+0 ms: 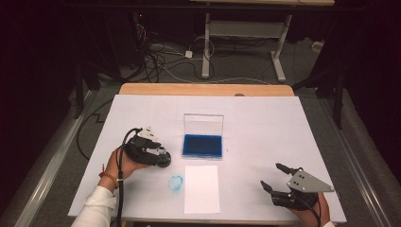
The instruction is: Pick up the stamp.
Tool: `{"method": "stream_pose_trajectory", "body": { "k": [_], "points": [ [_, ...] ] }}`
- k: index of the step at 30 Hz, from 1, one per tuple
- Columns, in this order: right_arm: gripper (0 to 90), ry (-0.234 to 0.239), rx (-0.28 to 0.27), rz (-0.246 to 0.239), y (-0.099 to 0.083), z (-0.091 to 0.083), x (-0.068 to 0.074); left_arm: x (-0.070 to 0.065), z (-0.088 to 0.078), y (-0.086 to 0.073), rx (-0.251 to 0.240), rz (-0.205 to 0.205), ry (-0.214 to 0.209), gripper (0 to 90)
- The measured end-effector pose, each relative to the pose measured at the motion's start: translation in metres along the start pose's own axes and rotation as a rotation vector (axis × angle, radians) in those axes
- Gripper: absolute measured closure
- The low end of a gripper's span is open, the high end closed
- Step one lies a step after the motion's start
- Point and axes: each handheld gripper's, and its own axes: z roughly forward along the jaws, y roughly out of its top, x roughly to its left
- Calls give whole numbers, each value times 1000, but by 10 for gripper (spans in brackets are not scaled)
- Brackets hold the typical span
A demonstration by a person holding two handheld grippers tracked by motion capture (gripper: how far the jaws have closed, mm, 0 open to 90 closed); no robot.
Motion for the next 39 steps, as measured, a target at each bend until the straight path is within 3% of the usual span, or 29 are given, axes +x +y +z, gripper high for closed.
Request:
{"method": "stream_pose_trajectory", "body": {
  "k": [5,9,22,27,39],
  "points": [
    [250,3,2,-6,0,1,1,-3,0,1,-7,11,14,443],
    [252,5,7,-6,1,2,1,-4,0,1,-10,15,-1,521],
    [257,7,9,-4,0,2,1,-8,0,2,0,44,25,538],
    [259,8,9,-5,0,2,1,-9,-1,1,-12,37,60,539],
    [260,10,10,-12,0,1,1,-9,-2,-3,-26,33,65,540]
  ]
}}
